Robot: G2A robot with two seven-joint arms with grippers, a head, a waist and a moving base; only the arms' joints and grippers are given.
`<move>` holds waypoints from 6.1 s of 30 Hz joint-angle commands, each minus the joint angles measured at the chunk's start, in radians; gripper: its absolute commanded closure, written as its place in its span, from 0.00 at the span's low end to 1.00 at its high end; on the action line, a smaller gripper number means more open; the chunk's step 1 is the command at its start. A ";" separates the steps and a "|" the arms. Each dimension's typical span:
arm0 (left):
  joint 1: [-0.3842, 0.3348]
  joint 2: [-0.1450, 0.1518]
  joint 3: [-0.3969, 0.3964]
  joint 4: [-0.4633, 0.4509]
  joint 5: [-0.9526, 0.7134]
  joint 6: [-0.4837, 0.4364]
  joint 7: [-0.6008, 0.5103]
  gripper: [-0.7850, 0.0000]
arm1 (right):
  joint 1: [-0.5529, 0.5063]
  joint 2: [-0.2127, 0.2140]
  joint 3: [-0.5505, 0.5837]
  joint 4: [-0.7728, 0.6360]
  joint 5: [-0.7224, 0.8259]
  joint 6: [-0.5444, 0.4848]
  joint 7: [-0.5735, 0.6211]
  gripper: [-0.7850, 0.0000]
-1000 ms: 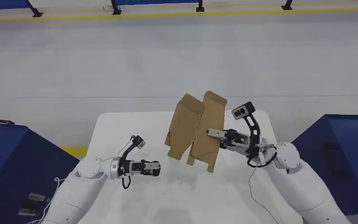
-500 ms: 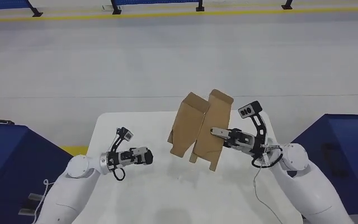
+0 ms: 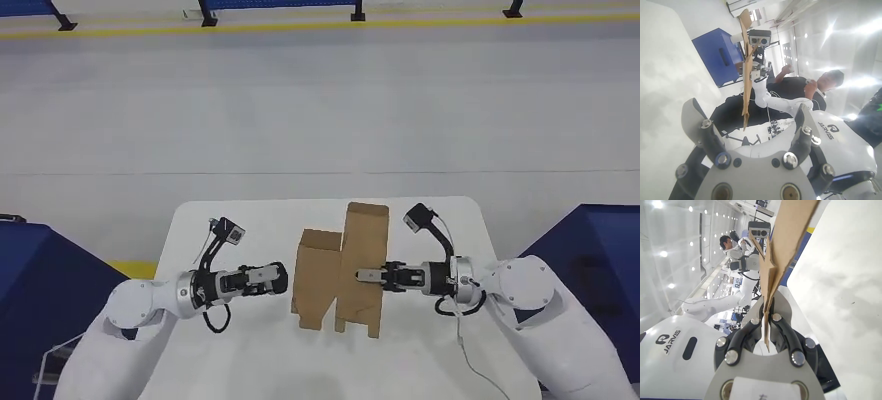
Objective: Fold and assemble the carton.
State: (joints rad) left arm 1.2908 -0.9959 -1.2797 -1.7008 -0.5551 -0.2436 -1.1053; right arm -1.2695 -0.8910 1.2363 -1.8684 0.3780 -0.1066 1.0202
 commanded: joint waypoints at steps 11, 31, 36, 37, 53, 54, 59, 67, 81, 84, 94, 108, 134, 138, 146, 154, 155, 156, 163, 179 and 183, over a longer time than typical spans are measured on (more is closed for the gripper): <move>-0.043 -0.017 0.103 0.019 0.036 0.000 -0.006 1.00 | -0.014 -0.004 -0.015 0.003 -0.002 -0.009 0.009 1.00; -0.027 -0.016 0.067 0.056 -0.107 -0.037 -0.109 1.00 | 0.044 -0.032 0.005 0.225 0.446 0.118 0.002 0.00; -0.030 -0.017 0.074 0.059 -0.109 -0.025 -0.119 1.00 | 0.044 -0.032 0.005 0.225 0.446 0.118 0.002 0.00; -0.031 -0.017 0.076 0.059 -0.108 -0.023 -0.119 1.00 | 0.042 -0.033 0.002 0.219 0.436 0.121 -0.008 0.00; -0.018 -0.019 0.079 0.050 -0.104 -0.020 -0.124 1.00 | 0.039 -0.040 -0.023 0.169 0.389 0.174 -0.089 1.00; -0.018 -0.019 0.079 0.051 -0.106 -0.020 -0.125 1.00 | 0.041 -0.041 -0.024 0.168 0.383 0.174 -0.095 1.00; -0.019 -0.020 0.080 0.052 -0.106 -0.019 -0.129 1.00 | 0.043 -0.046 -0.039 0.156 0.363 0.163 -0.124 1.00; -0.016 -0.013 0.033 0.050 -0.092 -0.057 -0.140 0.00 | 0.028 -0.048 0.007 0.151 0.366 0.146 -0.182 1.00; 0.011 -0.009 -0.023 0.038 0.005 -0.135 -0.029 0.00 | -0.013 -0.047 0.051 0.089 0.265 0.120 -0.219 1.00; 0.013 -0.012 0.006 0.014 0.029 -0.135 -0.022 0.00 | -0.021 -0.048 0.052 0.080 0.247 0.110 -0.232 1.00; 0.047 -0.013 0.061 -0.135 0.073 -0.124 -0.070 0.00 | -0.051 -0.054 0.047 0.042 0.150 0.092 -0.310 1.00; -0.015 -0.025 0.161 -0.154 0.065 -0.085 -0.114 0.00 | -0.040 -0.077 -0.063 0.018 0.092 0.123 -0.324 1.00; -0.095 -0.041 0.213 -0.053 0.034 -0.101 -0.098 0.00 | 0.000 -0.096 -0.050 0.103 0.204 0.150 -0.233 1.00; -0.103 -0.046 0.235 -0.060 0.039 -0.095 -0.094 0.00 | -0.007 -0.099 -0.059 0.092 0.203 0.159 -0.224 1.00; -0.142 -0.062 0.293 -0.047 0.089 -0.108 -0.047 0.00 | -0.013 -0.104 -0.075 0.084 0.190 0.161 -0.220 1.00; -0.134 -0.060 0.279 -0.041 0.078 -0.112 -0.047 0.00 | -0.021 -0.103 -0.047 0.081 0.195 0.163 -0.206 1.00; -0.133 -0.060 0.278 -0.042 0.080 -0.110 -0.048 0.00 | -0.021 -0.103 -0.042 0.084 0.199 0.162 -0.207 1.00; -0.131 -0.059 0.275 -0.043 0.081 -0.112 -0.050 0.00 | -0.021 -0.103 -0.033 0.090 0.208 0.161 -0.211 1.00; -0.080 -0.044 0.219 -0.046 0.032 -0.109 -0.097 0.00 | -0.016 -0.096 0.044 0.133 0.254 0.178 -0.176 1.00; -0.038 -0.035 0.149 -0.082 0.030 -0.158 -0.038 0.00 | 0.002 -0.104 0.111 0.176 0.514 0.280 -0.196 1.00; 0.024 -0.031 0.091 -0.109 -0.032 -0.275 0.015 0.00 | 0.044 -0.111 0.139 0.256 0.700 0.393 -0.213 1.00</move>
State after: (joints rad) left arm 1.2943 -1.0279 -1.1702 -1.8037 -0.5727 -0.4717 -1.1099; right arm -1.2386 -0.9997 1.3702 -1.6388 1.0054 0.2457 0.8121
